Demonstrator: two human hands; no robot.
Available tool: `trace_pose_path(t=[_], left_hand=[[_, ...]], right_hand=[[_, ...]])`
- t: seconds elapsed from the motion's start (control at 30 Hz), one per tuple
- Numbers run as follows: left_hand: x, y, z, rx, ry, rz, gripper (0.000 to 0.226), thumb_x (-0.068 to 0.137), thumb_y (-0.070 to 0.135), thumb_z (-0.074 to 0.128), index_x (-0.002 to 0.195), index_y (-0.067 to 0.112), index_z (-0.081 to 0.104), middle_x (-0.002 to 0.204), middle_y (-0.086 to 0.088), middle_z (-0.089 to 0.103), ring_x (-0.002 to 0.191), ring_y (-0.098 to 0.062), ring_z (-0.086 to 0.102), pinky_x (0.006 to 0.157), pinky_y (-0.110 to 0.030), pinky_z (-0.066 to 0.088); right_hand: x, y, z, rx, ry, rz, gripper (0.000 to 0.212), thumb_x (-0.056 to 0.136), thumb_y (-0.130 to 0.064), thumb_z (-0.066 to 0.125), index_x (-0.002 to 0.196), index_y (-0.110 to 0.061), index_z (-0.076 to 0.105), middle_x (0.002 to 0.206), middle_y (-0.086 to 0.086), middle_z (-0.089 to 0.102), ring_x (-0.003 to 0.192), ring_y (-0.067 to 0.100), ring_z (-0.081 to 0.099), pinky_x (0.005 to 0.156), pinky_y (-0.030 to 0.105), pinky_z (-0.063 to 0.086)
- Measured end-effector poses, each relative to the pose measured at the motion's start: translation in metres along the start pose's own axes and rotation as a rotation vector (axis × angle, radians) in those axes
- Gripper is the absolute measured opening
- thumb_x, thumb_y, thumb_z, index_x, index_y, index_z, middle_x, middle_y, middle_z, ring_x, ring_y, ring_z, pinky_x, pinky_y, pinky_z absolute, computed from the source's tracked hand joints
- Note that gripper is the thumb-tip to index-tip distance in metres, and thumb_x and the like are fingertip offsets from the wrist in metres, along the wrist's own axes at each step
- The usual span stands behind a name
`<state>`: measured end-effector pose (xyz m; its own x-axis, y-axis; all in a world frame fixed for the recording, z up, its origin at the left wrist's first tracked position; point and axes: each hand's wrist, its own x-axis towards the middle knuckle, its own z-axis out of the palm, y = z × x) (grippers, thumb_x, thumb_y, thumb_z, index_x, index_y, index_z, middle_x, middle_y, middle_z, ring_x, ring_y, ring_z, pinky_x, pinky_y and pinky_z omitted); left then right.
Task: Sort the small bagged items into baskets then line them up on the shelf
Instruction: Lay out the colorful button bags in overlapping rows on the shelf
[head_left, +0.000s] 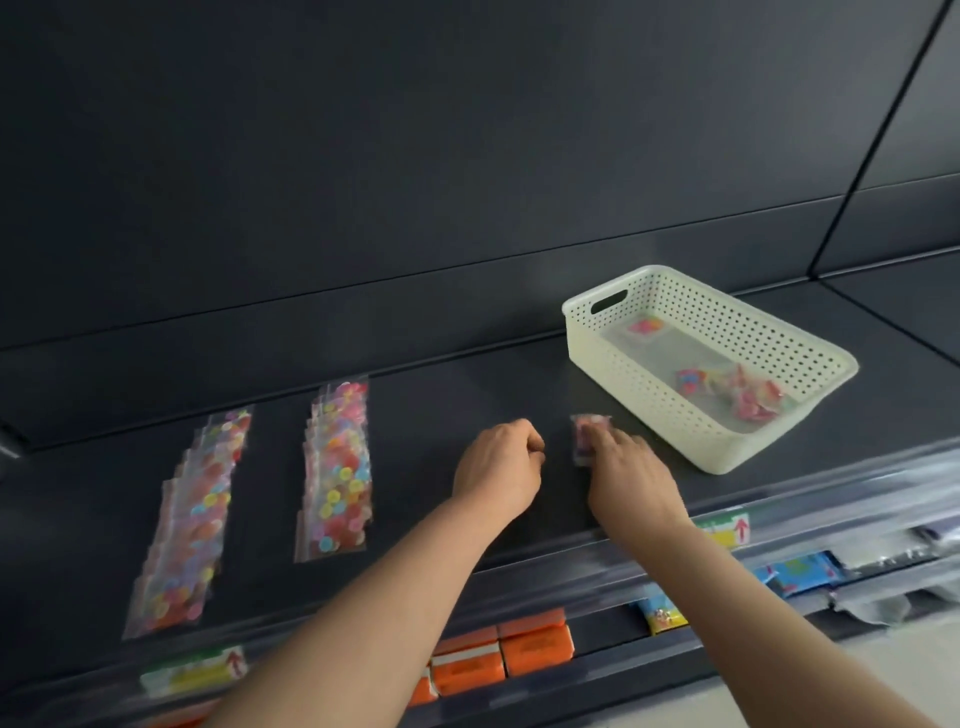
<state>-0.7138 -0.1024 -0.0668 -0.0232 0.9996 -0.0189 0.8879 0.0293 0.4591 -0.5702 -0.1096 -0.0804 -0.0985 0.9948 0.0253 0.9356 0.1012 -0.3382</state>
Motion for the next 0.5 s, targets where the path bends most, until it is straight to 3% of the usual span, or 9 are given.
trace_pose_path(t=[0.1,0.17,0.3,0.4,0.5], left_hand=[[0.007,0.007,0.004,0.005,-0.015,-0.047,0.023,0.097,0.033,0.053,0.113,0.021,0.064,0.113,0.001,0.067,0.103,-0.021,0.06,0.08,-0.034,0.05],[0.01,0.011,0.007,0.003,-0.03,-0.092,0.028,0.097,0.04,0.053,0.114,0.02,0.063,0.113,0.0,0.066,0.102,-0.021,0.06,0.078,-0.033,0.049],[0.019,0.019,0.014,0.011,-0.01,-0.15,0.041,0.091,0.056,0.055,0.112,0.022,0.062,0.113,0.001,0.064,0.104,-0.021,0.06,0.079,-0.034,0.05],[0.021,0.023,0.017,-0.014,-0.026,-0.146,0.032,0.088,0.05,0.062,0.106,0.024,0.064,0.114,0.0,0.06,0.108,-0.022,0.057,0.083,-0.034,0.048],[0.021,0.024,0.015,-0.028,-0.03,-0.137,0.017,0.09,0.035,0.064,0.102,0.023,0.062,0.113,0.0,0.061,0.108,-0.022,0.057,0.082,-0.034,0.046]], right_hand=[[0.006,0.003,-0.007,0.152,0.045,-0.02,0.048,0.089,-0.004,0.047,0.134,-0.022,0.048,0.127,0.003,0.057,0.115,0.023,0.052,0.089,0.033,0.045],[0.011,0.01,-0.007,0.074,0.074,-0.062,0.043,0.091,-0.008,0.05,0.131,-0.023,0.052,0.125,0.001,0.057,0.115,0.022,0.05,0.088,0.032,0.046],[0.018,0.019,-0.005,0.115,-0.037,-0.082,0.036,0.089,-0.009,0.051,0.12,-0.022,0.062,0.115,0.002,0.06,0.108,0.023,0.055,0.087,0.034,0.048],[0.021,0.02,-0.009,0.279,-0.037,-0.041,0.036,0.089,-0.011,0.053,0.124,-0.017,0.059,0.112,0.004,0.068,0.105,0.025,0.061,0.087,0.035,0.049],[0.024,0.022,-0.009,0.287,0.015,-0.019,0.036,0.091,-0.015,0.053,0.127,-0.02,0.053,0.115,0.0,0.067,0.106,0.021,0.06,0.086,0.034,0.05]])
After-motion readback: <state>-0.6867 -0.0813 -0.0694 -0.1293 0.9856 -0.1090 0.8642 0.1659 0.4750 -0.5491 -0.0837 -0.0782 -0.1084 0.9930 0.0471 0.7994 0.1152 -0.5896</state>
